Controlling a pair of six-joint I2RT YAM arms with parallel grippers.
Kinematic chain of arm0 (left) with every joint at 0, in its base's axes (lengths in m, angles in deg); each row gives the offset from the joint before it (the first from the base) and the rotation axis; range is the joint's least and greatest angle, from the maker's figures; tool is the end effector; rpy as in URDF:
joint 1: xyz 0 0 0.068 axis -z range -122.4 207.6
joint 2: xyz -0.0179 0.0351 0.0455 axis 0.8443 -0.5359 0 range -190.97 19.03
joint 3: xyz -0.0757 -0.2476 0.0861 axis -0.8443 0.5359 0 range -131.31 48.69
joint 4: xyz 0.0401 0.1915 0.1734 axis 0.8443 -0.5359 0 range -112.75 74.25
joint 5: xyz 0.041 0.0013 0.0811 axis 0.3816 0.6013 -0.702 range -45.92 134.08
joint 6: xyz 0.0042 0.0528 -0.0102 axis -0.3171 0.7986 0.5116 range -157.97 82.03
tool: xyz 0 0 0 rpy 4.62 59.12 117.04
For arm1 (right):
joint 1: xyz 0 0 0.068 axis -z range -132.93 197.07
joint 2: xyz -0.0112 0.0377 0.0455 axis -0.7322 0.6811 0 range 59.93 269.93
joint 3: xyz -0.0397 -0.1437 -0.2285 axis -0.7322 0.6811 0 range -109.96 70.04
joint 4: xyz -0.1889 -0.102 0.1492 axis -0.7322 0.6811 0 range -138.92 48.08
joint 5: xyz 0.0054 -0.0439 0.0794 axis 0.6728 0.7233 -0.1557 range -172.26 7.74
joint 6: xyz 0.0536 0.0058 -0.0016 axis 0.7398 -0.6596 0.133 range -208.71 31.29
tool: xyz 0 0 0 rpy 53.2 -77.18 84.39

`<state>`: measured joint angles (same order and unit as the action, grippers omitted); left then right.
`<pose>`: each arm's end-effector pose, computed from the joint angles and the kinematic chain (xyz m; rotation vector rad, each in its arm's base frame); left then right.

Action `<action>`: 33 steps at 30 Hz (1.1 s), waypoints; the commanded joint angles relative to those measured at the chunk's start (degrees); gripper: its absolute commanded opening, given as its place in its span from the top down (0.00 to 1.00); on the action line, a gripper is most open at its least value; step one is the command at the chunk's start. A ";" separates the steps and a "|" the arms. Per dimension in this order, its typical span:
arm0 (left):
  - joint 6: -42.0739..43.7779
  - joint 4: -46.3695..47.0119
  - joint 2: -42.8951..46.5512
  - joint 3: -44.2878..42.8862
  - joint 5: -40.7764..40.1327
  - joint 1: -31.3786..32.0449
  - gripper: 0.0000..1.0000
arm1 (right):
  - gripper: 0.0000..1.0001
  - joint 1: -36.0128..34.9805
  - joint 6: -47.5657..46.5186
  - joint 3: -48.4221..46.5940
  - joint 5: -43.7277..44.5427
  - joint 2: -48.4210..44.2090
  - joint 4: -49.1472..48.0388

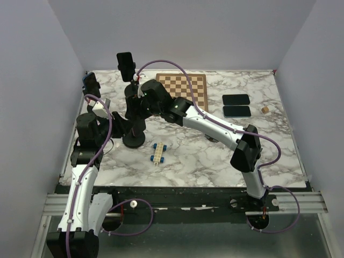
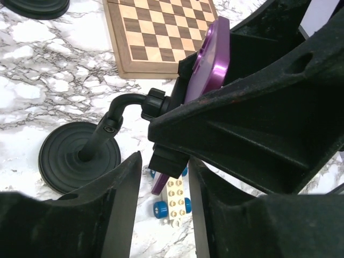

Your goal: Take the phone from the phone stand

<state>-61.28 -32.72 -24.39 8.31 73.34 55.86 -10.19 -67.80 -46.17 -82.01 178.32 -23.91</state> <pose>0.1752 -0.0121 0.3060 -0.0734 1.9420 -0.7405 0.2651 0.4121 0.3463 -0.6689 2.0470 0.8252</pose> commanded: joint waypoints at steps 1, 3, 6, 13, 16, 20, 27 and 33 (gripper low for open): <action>0.55 2.26 -1.60 -1.10 3.29 0.24 0.56 | 0.99 -0.32 3.21 -0.96 -3.77 0.00 1.98; 0.31 2.56 -2.21 -0.71 4.76 0.24 0.58 | 0.99 -0.36 3.50 -0.95 -3.77 0.00 1.88; 0.37 4.06 -1.48 0.68 5.12 0.25 0.57 | 0.99 -0.31 3.54 -1.30 -4.42 0.14 1.88; 0.40 5.98 -1.00 1.15 5.68 0.27 0.61 | 0.99 -0.35 3.88 -0.77 -5.09 0.43 1.78; 0.15 5.75 -1.84 0.67 6.20 0.24 0.72 | 0.99 -0.33 4.01 0.12 -4.29 -0.06 1.18; 1.44 4.21 -0.77 0.98 3.67 0.24 0.92 | 0.99 -0.33 3.35 2.29 -1.48 -1.22 -0.32; 2.01 3.40 2.75 3.28 0.31 0.24 1.00 | 0.99 0.06 -2.79 4.59 5.50 -1.27 -1.48; 2.43 3.69 3.66 3.93 0.19 0.42 1.00 | 0.99 5.16 -5.99 8.50 -11.55 -2.03 -5.37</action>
<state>-59.36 -29.20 -22.34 11.33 74.67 56.19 -9.42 -70.77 -41.12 -83.15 176.59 -29.94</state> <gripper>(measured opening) 0.341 0.819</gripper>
